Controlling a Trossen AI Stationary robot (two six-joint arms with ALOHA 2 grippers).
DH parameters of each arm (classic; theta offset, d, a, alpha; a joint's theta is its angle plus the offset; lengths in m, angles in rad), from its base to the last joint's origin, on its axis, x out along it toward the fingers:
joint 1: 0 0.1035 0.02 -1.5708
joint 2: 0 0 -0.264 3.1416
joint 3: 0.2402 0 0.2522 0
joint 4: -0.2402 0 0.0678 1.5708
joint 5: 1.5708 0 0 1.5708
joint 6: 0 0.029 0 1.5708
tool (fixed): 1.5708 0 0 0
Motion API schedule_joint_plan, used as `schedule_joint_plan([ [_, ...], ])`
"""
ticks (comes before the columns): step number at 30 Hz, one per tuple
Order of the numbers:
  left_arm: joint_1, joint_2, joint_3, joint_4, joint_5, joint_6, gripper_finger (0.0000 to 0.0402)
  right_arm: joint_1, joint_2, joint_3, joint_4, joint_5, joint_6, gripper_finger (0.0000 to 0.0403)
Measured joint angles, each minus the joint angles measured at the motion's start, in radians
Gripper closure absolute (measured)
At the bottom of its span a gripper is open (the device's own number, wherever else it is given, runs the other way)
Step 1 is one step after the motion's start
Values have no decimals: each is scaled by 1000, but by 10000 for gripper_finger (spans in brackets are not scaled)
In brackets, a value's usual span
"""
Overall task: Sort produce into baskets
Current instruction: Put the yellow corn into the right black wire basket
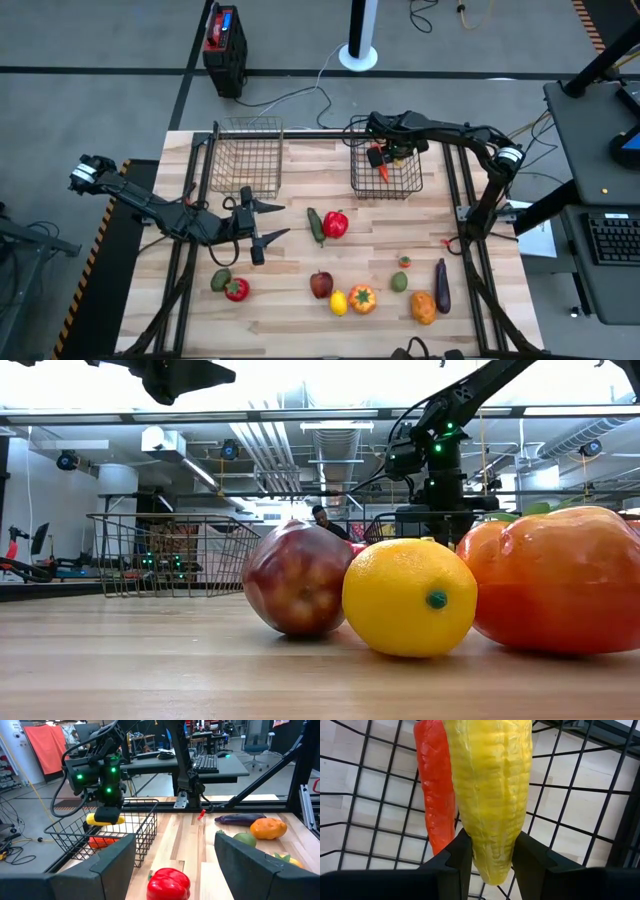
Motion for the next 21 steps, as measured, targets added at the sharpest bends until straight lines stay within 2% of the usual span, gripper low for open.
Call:
schedule_joint_plan([
  [9,0,0,0,-1,0,0,149,0,0,-1,10,1,-23,294],
  [21,0,0,0,-2,0,0,149,0,0,-1,14,1,-25,251],
])
